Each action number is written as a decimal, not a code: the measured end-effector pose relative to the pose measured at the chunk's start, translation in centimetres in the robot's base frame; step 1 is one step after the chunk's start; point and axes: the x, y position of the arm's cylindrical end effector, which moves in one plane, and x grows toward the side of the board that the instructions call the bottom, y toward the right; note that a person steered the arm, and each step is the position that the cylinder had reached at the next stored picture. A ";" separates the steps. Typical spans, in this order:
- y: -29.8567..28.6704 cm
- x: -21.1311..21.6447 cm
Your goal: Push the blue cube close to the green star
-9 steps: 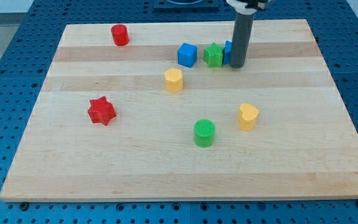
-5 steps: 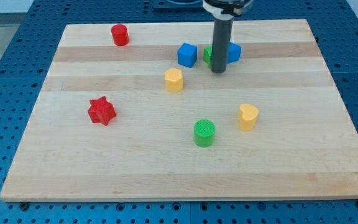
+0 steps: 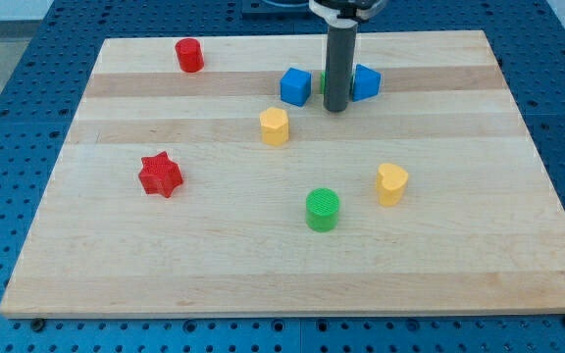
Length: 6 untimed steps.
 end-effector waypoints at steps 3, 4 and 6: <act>-0.9 1.4; -4.1 2.2; -6.7 0.6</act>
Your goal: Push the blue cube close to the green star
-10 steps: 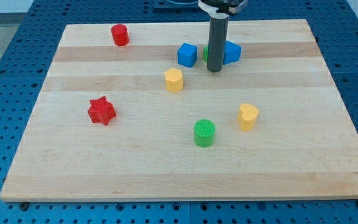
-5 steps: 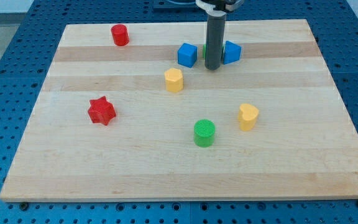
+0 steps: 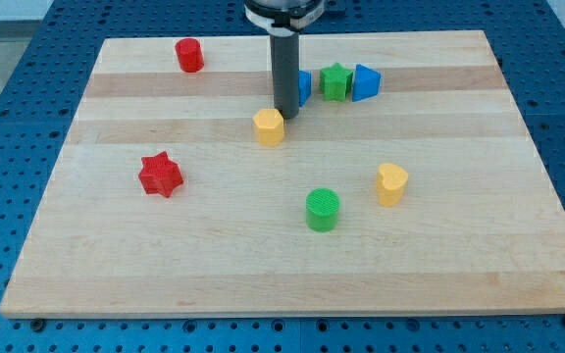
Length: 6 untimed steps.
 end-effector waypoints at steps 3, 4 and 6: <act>0.9 -1.1; 1.4 -1.1; 2.4 -1.1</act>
